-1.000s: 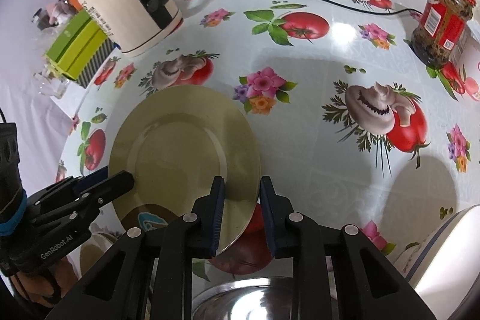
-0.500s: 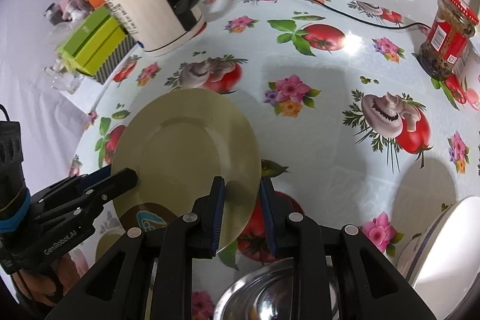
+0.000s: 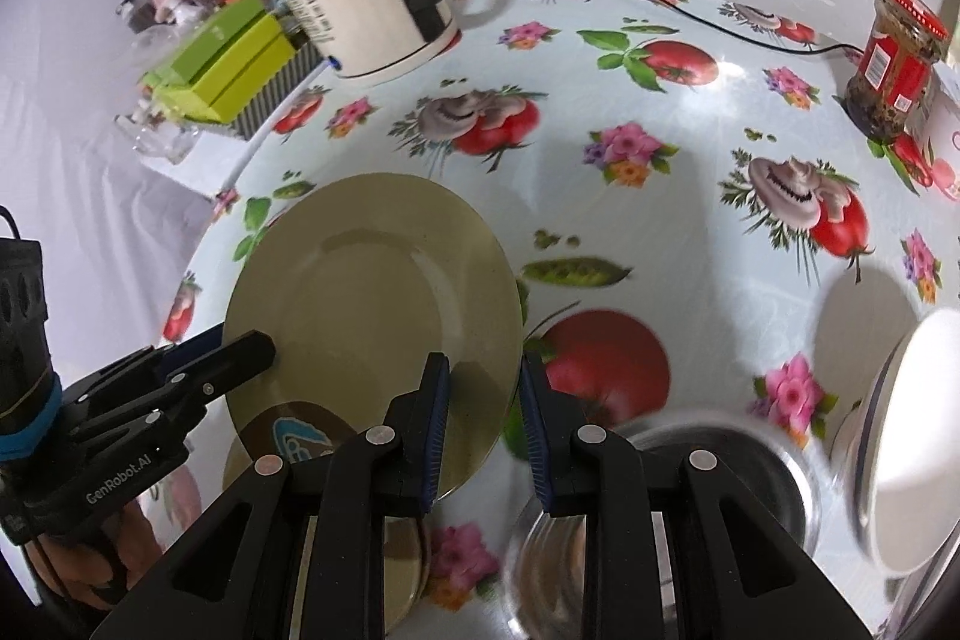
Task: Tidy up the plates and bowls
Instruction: 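Lift the beige plate on edge with the left gripper, then carry the beige plate over the beige plate stack and lower it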
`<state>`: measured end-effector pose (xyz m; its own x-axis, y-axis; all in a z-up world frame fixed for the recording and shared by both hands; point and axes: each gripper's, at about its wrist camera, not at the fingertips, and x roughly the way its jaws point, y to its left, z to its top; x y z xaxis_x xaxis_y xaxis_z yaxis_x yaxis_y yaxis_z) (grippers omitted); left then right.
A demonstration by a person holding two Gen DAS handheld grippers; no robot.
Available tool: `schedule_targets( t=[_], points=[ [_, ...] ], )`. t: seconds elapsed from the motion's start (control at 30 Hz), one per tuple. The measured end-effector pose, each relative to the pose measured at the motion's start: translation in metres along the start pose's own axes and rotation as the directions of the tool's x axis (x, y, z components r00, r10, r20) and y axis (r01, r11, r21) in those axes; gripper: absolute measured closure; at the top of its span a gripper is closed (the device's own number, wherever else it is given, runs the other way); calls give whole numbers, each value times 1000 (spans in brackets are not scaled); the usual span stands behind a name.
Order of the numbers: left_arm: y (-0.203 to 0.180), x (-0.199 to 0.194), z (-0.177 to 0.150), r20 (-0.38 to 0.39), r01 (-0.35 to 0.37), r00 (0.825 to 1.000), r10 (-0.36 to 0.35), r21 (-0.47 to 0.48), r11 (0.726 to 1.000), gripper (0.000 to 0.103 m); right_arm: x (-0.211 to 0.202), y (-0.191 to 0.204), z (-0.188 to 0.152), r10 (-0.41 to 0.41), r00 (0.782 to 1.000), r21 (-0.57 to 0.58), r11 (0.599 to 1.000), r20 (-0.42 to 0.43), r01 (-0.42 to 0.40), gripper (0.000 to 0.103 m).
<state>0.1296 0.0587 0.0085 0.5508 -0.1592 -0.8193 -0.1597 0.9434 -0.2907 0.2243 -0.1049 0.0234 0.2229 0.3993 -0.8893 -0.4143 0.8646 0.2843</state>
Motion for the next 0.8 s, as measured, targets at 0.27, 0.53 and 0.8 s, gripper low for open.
schedule_targets(
  t=[0.27,0.53,0.8],
  points=[
    [8,-12,-21,-4,-22,1000,22,-21,1000,72,-2,16,-22,21,1000,-20,1000,-16,-21,80],
    [11,-22,-41,-6,-35,999,35,-32,999,72,-3,26,-42,30,999,-34,999,-31,-32,80],
    [15,-32,-58,-2,-41,999,41,-40,998,72,-7,37,-60,24,999,-59,998,-35,-26,80]
  ],
)
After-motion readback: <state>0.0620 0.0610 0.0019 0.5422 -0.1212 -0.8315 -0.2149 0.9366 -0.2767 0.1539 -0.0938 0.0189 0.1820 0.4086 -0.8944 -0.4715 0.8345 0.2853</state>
